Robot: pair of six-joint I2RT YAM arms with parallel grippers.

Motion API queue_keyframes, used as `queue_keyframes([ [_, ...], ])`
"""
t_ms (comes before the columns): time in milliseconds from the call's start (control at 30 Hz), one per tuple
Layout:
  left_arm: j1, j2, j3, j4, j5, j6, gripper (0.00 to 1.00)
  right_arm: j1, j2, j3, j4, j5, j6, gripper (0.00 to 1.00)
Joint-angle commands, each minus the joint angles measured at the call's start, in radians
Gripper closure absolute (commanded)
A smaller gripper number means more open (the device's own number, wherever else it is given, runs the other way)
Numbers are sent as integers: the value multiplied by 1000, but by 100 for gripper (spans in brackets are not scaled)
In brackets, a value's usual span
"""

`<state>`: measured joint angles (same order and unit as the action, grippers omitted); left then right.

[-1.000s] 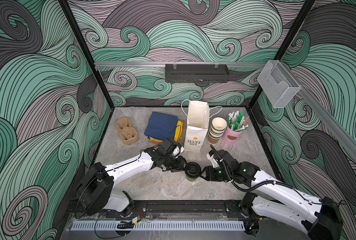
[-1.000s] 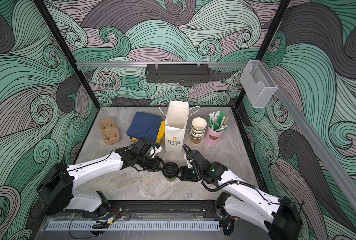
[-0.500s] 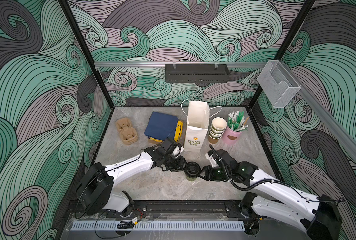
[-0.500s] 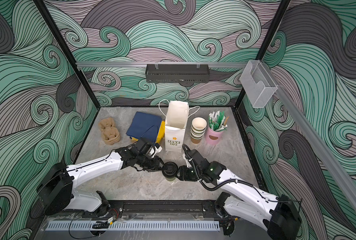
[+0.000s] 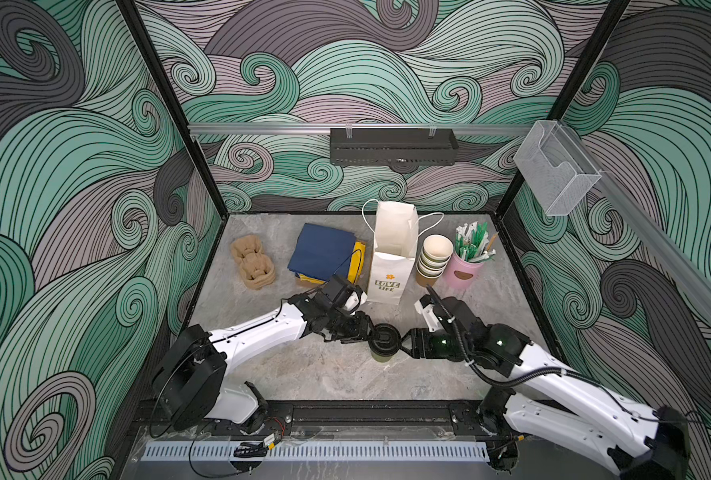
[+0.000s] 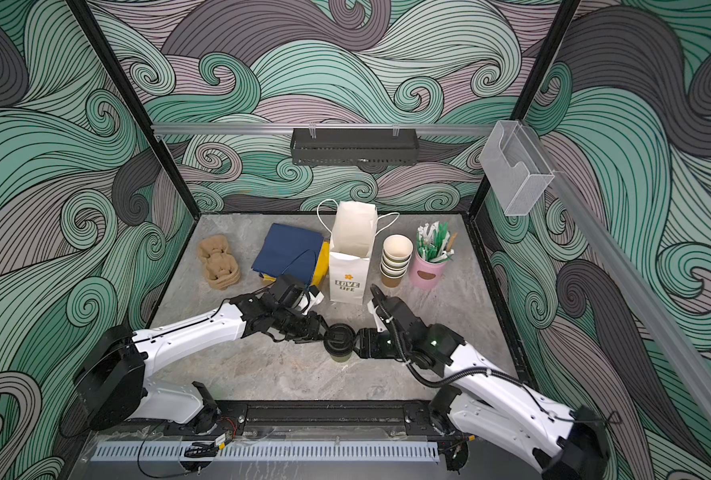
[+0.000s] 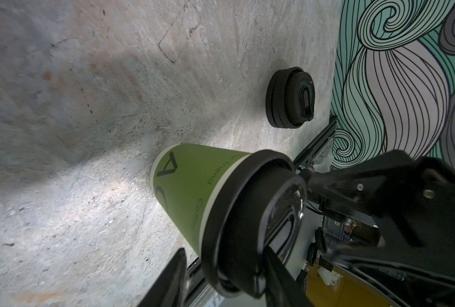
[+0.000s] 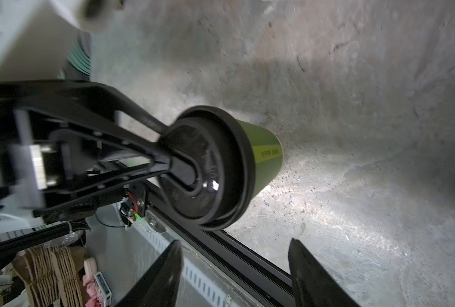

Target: Pack the takeout coffee

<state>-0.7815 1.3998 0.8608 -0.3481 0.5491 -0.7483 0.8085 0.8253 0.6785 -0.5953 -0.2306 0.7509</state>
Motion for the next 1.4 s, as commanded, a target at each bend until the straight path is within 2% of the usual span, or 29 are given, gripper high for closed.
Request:
queue_keyframes([
  [0, 4, -15, 43, 5, 6, 11, 44, -3, -85, 32, -34, 130, -31, 35],
  [100, 7, -38, 51, 40, 28, 6, 38, -6, -96, 54, -143, 242, -26, 35],
  [233, 11, -82, 68, 52, 34, 10, 32, -23, -57, 85, -437, 508, 119, 32],
  [300, 13, -121, 68, 55, 13, 21, 31, -43, -55, 71, -509, 555, 170, 30],
  [400, 13, -204, 60, 43, -73, 50, 31, -106, -62, 37, -512, 527, 188, 30],
  [467, 13, -264, 48, 20, -183, 55, 31, -154, -53, 43, -510, 515, 162, 30],
  [567, 13, -355, -9, 44, -335, 46, 29, -232, -29, 98, -503, 514, 80, 30],
  [700, 14, -451, -79, 103, -445, 22, 24, -361, 29, 244, -478, 504, -89, 31],
  [800, 17, -484, -90, 86, -490, 15, 24, -459, 97, 364, -429, 471, -191, 33],
  [933, 24, -492, -99, 65, -525, -4, 23, -572, 245, 495, -345, 353, -238, 39],
  [1133, 25, -495, -107, 45, -555, -36, 23, -598, 442, 638, -242, 356, -244, 44],
  [1367, 25, -533, -129, 39, -574, -51, 23, -604, 609, 721, -158, 338, -179, 49],
])
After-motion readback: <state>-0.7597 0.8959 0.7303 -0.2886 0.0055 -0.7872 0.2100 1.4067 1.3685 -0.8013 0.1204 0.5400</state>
